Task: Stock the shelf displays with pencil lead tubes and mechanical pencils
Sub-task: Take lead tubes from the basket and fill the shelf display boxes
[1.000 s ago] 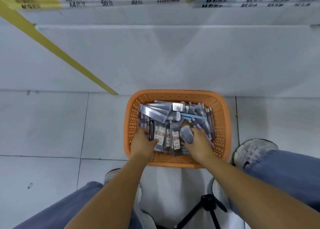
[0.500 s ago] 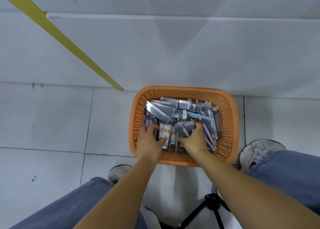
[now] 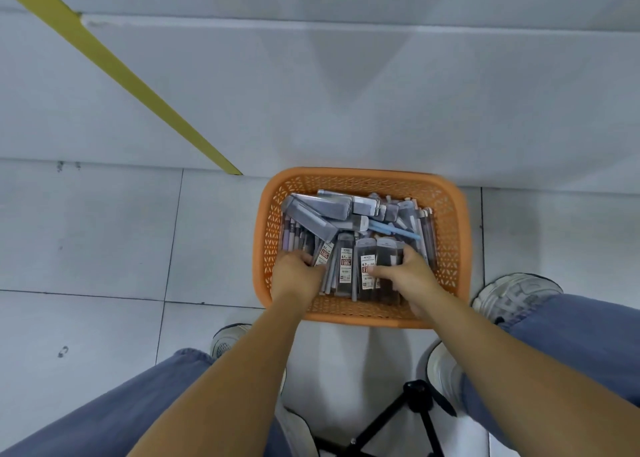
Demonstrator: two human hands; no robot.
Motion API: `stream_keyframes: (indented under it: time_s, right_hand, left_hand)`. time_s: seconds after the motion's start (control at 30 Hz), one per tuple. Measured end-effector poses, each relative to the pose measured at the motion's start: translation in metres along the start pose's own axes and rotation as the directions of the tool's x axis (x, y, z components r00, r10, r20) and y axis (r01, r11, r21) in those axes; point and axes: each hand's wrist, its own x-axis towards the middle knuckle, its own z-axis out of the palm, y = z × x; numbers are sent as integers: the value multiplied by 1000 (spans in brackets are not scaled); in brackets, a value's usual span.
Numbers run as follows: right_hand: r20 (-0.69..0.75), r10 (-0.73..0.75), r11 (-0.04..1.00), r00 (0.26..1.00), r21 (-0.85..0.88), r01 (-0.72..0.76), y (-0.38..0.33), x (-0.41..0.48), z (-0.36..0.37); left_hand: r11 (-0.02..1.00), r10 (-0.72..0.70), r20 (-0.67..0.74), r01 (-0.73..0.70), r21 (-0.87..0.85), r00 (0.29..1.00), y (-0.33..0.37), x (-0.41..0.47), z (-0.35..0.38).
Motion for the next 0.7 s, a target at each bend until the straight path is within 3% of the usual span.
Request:
stream_keyframes:
  time_s: [0.13, 0.23, 0.33, 0.47, 0.7]
  right_hand:
    - [16, -24, 999, 1000, 43, 23, -15, -12, -11]
    - [49, -55, 996, 997, 68, 51, -33, -27, -18]
    - [94, -138, 983, 986, 138, 124, -56, -48, -19]
    - [94, -327, 924, 940, 239, 298, -100, -92, -15]
    - [150, -576, 800, 804, 308, 515, -170, -180, -24]
  left_hand:
    - [991, -97, 90, 104, -84, 991, -2, -6, -22]
    - [930, -92, 265, 178, -322, 960, 0, -20, -38]
    - [825, 60, 389, 174, -538, 919, 16, -43, -54]
    - [681, 307, 420, 112, -724, 854, 60, -74, -72]
    - [549, 594, 404, 17, -836, 695, 123, -139, -123]
